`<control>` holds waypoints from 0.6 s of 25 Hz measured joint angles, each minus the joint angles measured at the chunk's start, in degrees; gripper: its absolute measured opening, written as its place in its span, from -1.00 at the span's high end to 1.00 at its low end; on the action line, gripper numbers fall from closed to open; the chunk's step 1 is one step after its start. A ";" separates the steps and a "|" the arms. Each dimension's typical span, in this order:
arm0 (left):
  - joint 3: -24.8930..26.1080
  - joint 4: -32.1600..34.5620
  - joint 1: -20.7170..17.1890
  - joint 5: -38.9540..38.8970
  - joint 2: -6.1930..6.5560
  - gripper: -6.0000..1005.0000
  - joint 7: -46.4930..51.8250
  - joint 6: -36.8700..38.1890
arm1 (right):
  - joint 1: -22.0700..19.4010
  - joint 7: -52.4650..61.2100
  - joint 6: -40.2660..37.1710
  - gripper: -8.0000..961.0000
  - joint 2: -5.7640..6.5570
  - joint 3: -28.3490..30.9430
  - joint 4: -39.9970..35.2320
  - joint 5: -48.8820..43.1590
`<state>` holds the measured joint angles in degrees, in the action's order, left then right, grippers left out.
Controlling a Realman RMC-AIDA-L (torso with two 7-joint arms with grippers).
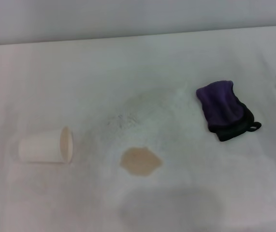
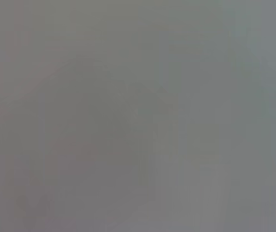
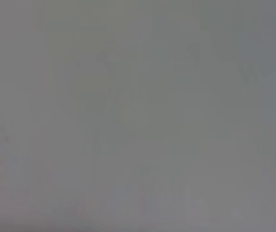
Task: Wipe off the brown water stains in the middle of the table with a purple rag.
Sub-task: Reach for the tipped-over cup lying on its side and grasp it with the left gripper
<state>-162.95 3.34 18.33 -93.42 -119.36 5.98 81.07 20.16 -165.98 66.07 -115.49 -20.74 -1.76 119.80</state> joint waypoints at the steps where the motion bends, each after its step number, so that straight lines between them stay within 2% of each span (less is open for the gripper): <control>1: 0.00 0.00 -0.04 0.00 0.00 -0.78 -0.12 -0.01 | 0.02 -0.01 0.00 -0.75 0.00 0.00 0.00 0.00; 5: 0.00 0.01 -0.54 0.40 0.00 -0.78 -1.19 -0.50 | 0.05 -0.02 -0.17 -0.75 0.00 0.00 0.02 0.00; 10: 0.00 -0.81 -0.84 5.90 0.51 -0.78 -0.13 -1.02 | 0.39 -0.04 -1.87 -0.75 -0.05 -0.07 -0.13 -0.03; 15: -0.01 -7.56 0.28 14.25 0.79 -0.78 9.83 -1.82 | 1.03 -0.04 -2.52 -0.75 -0.12 -0.45 -0.27 -0.25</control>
<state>-162.95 -4.23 18.61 -79.17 -118.57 15.81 79.25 21.19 -166.02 63.54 -115.61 -21.19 -2.03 119.55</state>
